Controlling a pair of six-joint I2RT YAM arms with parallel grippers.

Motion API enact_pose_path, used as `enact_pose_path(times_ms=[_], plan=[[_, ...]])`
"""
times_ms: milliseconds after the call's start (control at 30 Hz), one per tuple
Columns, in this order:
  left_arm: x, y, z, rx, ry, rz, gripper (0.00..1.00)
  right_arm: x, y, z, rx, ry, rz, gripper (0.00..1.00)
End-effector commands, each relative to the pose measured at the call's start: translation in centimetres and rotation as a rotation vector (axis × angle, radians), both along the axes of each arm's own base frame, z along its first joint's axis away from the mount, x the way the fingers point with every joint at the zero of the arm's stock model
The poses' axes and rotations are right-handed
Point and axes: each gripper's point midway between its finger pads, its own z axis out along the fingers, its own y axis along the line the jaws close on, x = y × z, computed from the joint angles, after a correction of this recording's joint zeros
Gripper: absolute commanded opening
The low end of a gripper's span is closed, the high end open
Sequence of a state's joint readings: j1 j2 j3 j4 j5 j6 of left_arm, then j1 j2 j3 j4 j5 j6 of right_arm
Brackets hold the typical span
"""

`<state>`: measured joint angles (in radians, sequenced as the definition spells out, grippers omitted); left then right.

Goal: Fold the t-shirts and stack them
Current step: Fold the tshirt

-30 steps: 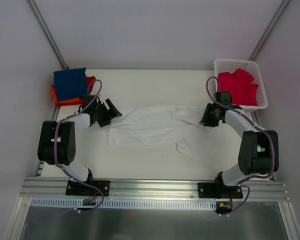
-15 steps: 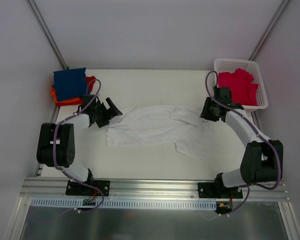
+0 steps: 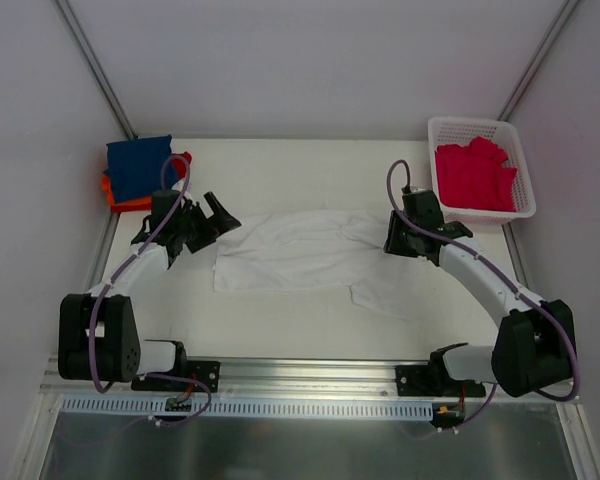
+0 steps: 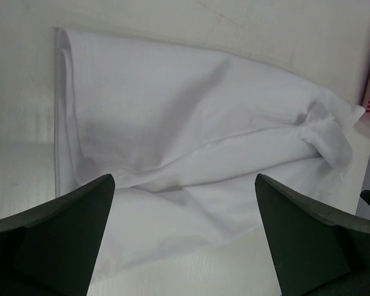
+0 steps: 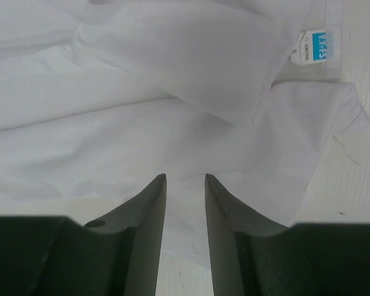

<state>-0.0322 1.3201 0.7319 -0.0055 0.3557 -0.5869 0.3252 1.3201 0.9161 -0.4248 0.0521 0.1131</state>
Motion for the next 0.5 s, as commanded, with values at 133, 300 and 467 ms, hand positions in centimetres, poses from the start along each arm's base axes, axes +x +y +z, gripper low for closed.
enact_pose_path(times_ms=[133, 300, 467], plan=[[-4.6, -0.6, -1.2, -0.014, 0.032, -0.025, 0.99, -3.1, -0.9, 0.7, -0.032, -0.053, -0.05, 0.35], [-7.6, -1.2, -2.9, -0.022, 0.063, -0.043, 0.99, -5.6, -1.5, -0.7, -0.039, -0.027, -0.052, 0.35], [-10.0, -1.3, -4.4, -0.032, 0.097, -0.041, 0.99, -7.4, -2.1, -1.5, -0.038, -0.015, -0.067, 0.35]])
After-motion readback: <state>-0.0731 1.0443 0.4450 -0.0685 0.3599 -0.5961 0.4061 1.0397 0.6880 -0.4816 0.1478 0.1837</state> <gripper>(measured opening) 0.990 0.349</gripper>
